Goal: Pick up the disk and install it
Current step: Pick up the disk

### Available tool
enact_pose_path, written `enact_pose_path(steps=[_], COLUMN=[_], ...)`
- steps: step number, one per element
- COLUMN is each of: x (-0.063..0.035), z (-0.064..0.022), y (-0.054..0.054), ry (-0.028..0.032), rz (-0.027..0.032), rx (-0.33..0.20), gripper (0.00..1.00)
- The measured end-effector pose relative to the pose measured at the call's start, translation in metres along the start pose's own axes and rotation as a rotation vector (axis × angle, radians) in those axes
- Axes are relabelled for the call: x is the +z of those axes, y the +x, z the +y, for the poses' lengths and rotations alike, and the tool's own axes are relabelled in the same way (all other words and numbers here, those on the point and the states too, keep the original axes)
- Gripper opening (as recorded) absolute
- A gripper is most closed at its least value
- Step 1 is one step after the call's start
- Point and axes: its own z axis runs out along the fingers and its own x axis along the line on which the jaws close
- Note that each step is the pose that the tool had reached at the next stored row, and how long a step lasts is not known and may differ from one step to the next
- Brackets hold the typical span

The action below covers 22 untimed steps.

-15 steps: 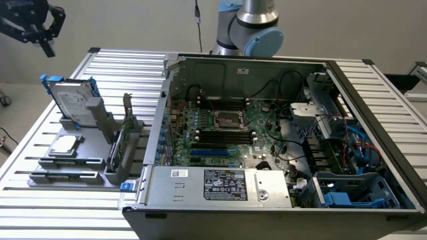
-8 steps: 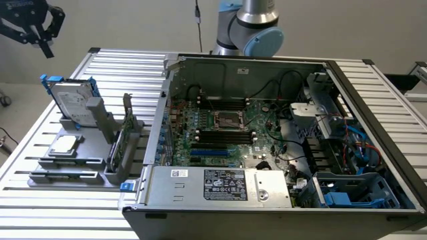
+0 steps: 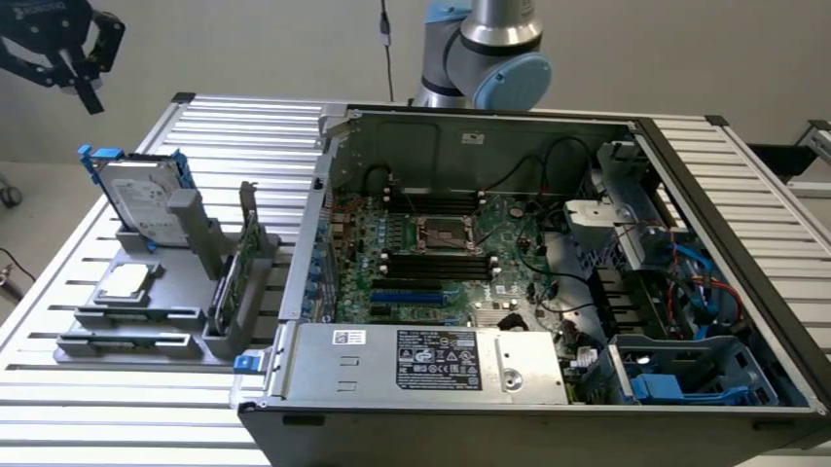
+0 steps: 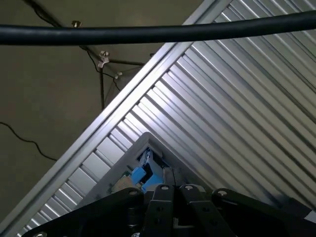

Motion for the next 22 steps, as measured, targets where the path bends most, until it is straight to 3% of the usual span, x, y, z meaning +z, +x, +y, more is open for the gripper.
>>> enact_pose_path(steps=[12, 22], x=[0.0001, 0.0001], z=[0.0000, 0.0000], y=[0.0000, 0.0000], ry=[0.0155, 0.0330], rz=[0.0250, 0.0516], rx=[-0.216, -0.384], gripper=[0.11, 0.11])
